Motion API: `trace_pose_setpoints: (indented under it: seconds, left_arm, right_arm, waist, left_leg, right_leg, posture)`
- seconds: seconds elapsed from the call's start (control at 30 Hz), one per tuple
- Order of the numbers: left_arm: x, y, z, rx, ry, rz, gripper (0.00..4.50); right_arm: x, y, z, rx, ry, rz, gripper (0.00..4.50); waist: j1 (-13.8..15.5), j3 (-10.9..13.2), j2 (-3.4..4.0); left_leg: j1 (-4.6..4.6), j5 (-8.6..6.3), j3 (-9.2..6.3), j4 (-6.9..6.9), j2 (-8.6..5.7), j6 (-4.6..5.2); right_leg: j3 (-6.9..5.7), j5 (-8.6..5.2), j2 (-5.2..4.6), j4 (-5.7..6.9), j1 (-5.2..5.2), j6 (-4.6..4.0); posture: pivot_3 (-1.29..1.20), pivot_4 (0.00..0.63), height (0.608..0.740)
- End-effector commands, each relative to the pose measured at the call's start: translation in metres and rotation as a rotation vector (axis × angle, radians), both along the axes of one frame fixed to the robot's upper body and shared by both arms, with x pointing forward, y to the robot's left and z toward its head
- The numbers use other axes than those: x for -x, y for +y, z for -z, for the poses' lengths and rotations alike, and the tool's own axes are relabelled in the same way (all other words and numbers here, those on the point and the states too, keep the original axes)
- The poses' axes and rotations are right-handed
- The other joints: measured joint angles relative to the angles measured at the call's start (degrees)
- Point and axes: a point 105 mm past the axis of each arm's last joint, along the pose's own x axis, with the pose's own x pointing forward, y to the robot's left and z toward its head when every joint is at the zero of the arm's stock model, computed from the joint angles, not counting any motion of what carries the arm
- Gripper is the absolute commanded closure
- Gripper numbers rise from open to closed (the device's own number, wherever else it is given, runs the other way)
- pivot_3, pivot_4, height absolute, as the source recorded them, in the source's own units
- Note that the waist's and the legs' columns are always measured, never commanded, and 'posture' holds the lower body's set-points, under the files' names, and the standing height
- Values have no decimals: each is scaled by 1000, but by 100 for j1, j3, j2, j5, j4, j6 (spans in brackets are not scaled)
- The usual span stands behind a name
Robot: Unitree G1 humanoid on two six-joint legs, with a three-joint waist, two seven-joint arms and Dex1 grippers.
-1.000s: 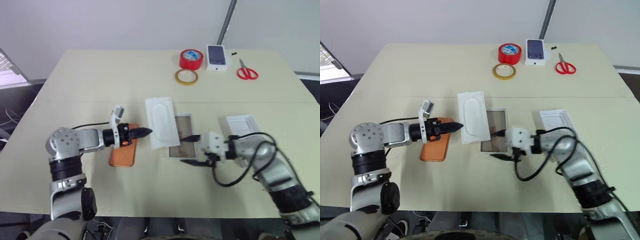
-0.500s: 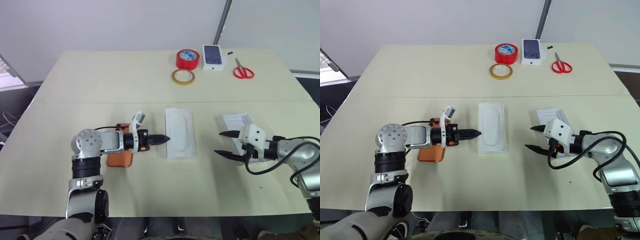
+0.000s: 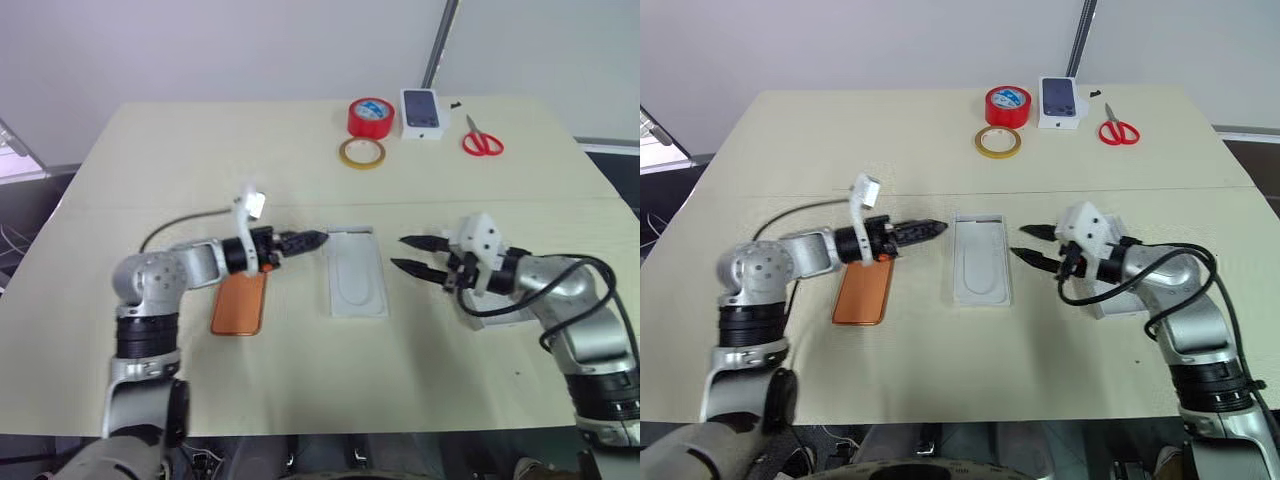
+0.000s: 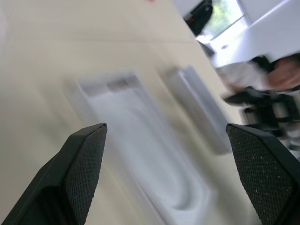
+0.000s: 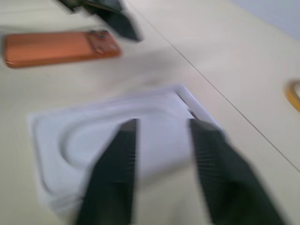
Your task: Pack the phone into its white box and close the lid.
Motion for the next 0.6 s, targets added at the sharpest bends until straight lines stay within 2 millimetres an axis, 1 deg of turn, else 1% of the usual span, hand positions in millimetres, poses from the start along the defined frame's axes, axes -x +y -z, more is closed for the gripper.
trace_pose_setpoints:
  seconds: [0.03,0.1,0.13,0.27,0.37,0.5,0.6]
  left_arm:
    - [20,9,5,-113,-257,157,254]
    - [35,18,22,-208,-318,254,254]
    - [38,22,24,-221,-346,257,254]
    - [36,33,15,-186,-443,193,254]
    - [34,37,17,-187,-462,156,254]
    - [35,35,20,-186,-451,150,254]
    - [36,34,22,-193,-454,143,254]
  right_arm:
    - [-2,24,15,98,-17,-45,4463]
    - [-7,27,31,185,-15,-43,4463]
    - [-7,28,36,201,3,-52,4463]
    - [-9,34,40,248,11,-114,4463]
    - [-11,40,46,306,8,-166,4463]
    - [-26,40,62,367,21,-156,4463]
    - [-41,33,72,422,-3,-124,4463]
  waist:
    - [21,2,1]
    - [16,2,2]
    - [18,2,2]
    - [137,3,2]
    - [128,3,2]
    - [110,3,2]
    - [39,2,1]
  left_leg:
    - [-1,0,1,0,0,1]
    - [-2,-2,1,0,0,4]
    - [-3,-3,1,-1,0,6]
    - [-39,-27,-1,14,0,49]
    - [-59,-32,0,23,0,58]
    - [-61,-33,0,21,0,61]
    - [-60,-32,0,27,0,62]
  right_leg:
    - [1,-1,-2,-3,1,-1]
    - [1,-1,-6,-11,2,-3]
    - [1,-1,-8,-14,3,-4]
    - [-4,0,-17,-21,-17,-7]
    - [-5,2,-17,-21,-34,-5]
    - [-9,2,-16,-21,-36,-4]
    - [-9,3,-15,-18,-32,-3]
  posture:
    - [0,150,740]
    - [0,150,740]
    - [0,150,740]
    - [0,150,740]
    - [0,150,740]
    - [0,150,740]
    - [0,150,740]
